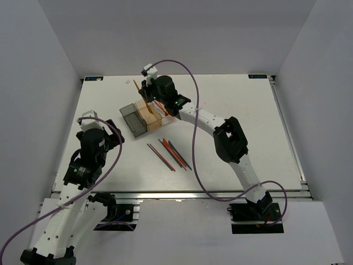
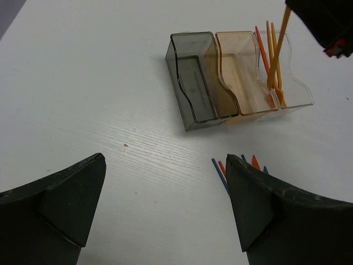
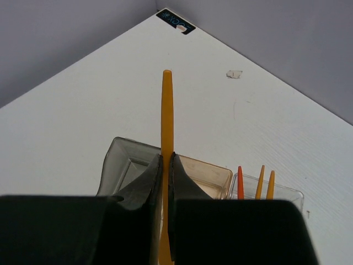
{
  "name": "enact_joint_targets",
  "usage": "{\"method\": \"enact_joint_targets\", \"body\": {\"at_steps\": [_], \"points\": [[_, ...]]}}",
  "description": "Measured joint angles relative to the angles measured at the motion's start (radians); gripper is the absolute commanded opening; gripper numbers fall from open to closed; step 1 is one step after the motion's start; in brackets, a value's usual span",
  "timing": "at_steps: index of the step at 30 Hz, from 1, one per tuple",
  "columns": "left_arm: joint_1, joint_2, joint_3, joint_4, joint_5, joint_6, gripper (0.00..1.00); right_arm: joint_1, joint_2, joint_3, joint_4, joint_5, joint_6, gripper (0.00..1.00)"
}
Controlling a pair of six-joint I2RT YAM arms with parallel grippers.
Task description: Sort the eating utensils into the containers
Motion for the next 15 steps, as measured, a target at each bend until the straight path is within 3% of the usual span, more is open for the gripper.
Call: {"method": "enact_joint_targets", "body": {"at_steps": [6,11,12,13,15], "points": [[-0.006,-0.012,0.000,0.000,0.000,0.000,0.98,-0.010,0.103,0.009,0.060,-0.031,-0.029,0.00],[-0.010,-0.021,0.000,0.000,0.000,0.000,0.98,-0.015,0.130,-0.016,0.064,-0.048,-0.035,0.13],[-0.011,-0.023,0.000,0.000,0.000,0.000,0.98,-0.016,0.129,-0.024,0.070,-0.048,-0.034,0.30],[-0.011,-0.024,0.000,0.000,0.000,0.000,0.98,-0.018,0.122,-0.040,0.077,-0.048,-0.036,0.42],[-0.011,-0.024,0.000,0.000,0.000,0.000,0.98,-0.018,0.108,-0.076,0.090,-0.048,-0.034,0.54]]}}
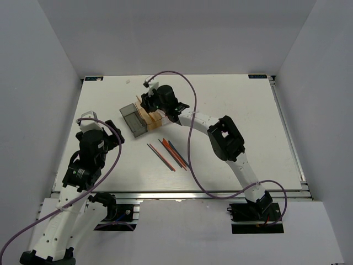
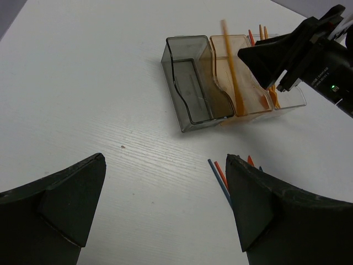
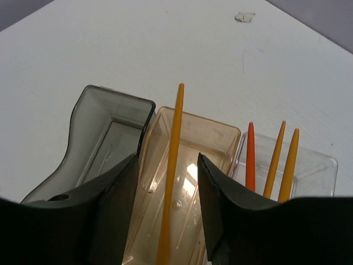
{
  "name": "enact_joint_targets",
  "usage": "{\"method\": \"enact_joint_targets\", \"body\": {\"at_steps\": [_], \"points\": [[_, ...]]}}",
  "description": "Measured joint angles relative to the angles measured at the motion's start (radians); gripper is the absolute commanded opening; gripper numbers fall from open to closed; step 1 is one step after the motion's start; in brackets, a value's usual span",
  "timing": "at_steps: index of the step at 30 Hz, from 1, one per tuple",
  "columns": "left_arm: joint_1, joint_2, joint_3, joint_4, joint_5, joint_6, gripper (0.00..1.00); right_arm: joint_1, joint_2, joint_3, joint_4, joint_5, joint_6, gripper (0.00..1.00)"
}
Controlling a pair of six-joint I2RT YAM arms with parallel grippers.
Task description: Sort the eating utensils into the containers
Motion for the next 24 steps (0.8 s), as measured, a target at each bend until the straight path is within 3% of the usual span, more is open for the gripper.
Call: {"method": "enact_joint_targets", "body": {"at_steps": [8,14,17,20,24], "points": [[-0.001,0.001,0.000,0.000,0.000,0.000,0.98,0.002,-0.113,-0.058,-0.071,0.029,-0.007,0.58],[-0.002,0.002,0.000,0.000,-0.002,0.000,0.98,0.028,-0.371,-0.085,-0.316,0.133,0.028,0.41],[-0.002,0.002,0.000,0.000,-0.005,-0.001,0.98,0.060,-0.539,-0.249,-0.378,0.199,0.064,0.22],[-0.002,0.003,0.000,0.000,-0.006,-0.001,0.98,0.102,-0.656,-0.468,-0.424,0.257,0.103,0.16],[-0.002,0.009,0.000,-0.001,-0.009,-0.003,0.98,0.140,-0.657,-0.670,-0.510,0.275,0.142,0.18]]}}
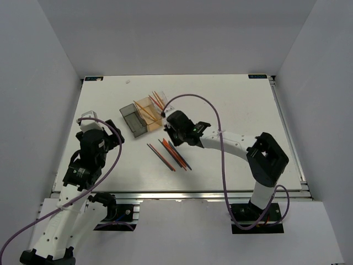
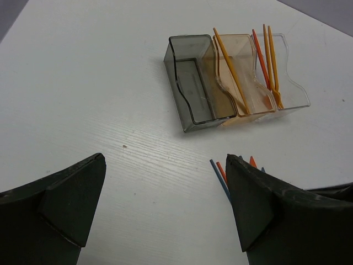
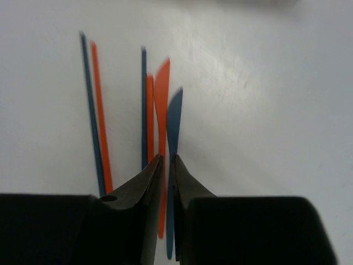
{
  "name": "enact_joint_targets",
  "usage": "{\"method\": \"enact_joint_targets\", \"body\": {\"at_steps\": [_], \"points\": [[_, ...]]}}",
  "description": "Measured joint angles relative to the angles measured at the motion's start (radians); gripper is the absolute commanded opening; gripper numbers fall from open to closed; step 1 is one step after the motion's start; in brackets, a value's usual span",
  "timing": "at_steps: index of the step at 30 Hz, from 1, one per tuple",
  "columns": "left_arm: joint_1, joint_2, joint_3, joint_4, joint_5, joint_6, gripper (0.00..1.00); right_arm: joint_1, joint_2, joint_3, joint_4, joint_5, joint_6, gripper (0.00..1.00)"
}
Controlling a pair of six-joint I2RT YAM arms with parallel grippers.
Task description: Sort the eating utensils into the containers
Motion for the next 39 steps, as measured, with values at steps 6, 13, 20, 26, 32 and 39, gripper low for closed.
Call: {"method": "enact_joint_targets", "body": {"at_steps": [6,13,20,26,32,39], "points": [[0.000,0.003,0.000,0.000,-0.003,0.000,0.98,0.011,0.023,-0.086,-0.101,-0.001,0.008,0.16],[0.000,0.019,0.000,0.000,-0.003,0.000,0.98,0.011,0.065,-0.074,-0.097,0.000,0.004,0.15],[0.000,0.019,0.000,0.000,-0.003,0.000,0.98,0.011,0.138,-0.056,-0.097,-0.005,-0.004,0.20],[0.000,0.019,0.000,0.000,-0.003,0.000,0.98,0.011,0.158,-0.053,-0.097,-0.016,-0.007,0.20],[0.000,0.017,0.000,0.000,-0.003,0.000,0.98,0.011,0.160,-0.051,-0.096,-0.019,-0.005,0.23],[-0.003,0.015,0.000,0.000,-0.003,0.000,0.98,0.011,0.158,-0.057,-0.094,-0.011,0.010,0.17]]}}
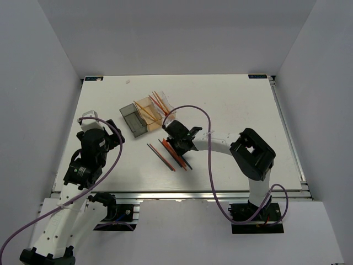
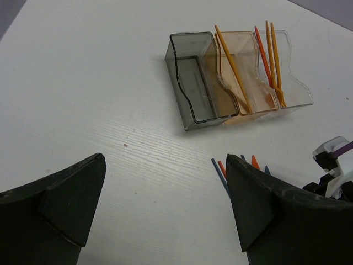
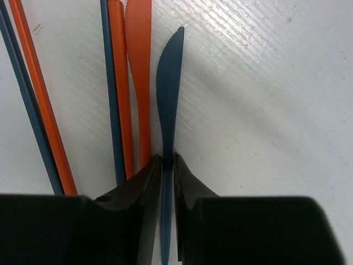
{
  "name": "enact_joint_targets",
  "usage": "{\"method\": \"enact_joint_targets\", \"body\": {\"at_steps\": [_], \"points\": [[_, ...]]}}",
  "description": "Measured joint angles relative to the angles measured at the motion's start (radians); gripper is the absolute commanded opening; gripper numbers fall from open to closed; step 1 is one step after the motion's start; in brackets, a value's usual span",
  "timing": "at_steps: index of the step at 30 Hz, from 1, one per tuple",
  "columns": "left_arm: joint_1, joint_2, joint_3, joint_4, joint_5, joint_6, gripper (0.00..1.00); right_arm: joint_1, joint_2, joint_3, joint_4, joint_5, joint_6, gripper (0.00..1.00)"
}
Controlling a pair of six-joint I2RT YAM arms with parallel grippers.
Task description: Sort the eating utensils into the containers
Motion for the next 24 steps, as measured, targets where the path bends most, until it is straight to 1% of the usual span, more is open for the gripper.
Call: {"method": "enact_joint_targets", "body": {"at_steps": [2,3,12,17,21,24], "points": [[0.000,-0.003,0.000,0.000,0.000,0.000,0.98,0.000,-0.010,-0.013,0.004,0.001,0.002,0.03],[0.000,-0.004,0.000,0.000,0.000,0.000,0.98,0.000,-0.015,-0.021,0.006,0.001,0.003,0.00],[-0.001,-0.007,0.000,0.000,0.000,0.000,0.98,-0.001,-0.059,-0.048,-0.008,0.027,0.009,0.00],[-0.001,-0.009,0.000,0.000,0.000,0.000,0.98,-0.002,-0.172,-0.054,0.007,0.085,0.013,0.00],[-0.001,-0.009,0.000,0.000,0.000,0.000,0.98,-0.002,-0.270,-0.054,0.080,0.135,0.010,0.00],[-0.002,-0.010,0.000,0.000,0.000,0.000,0.98,-0.005,-0.335,-0.085,0.222,0.148,-0.009,0.00]]}}
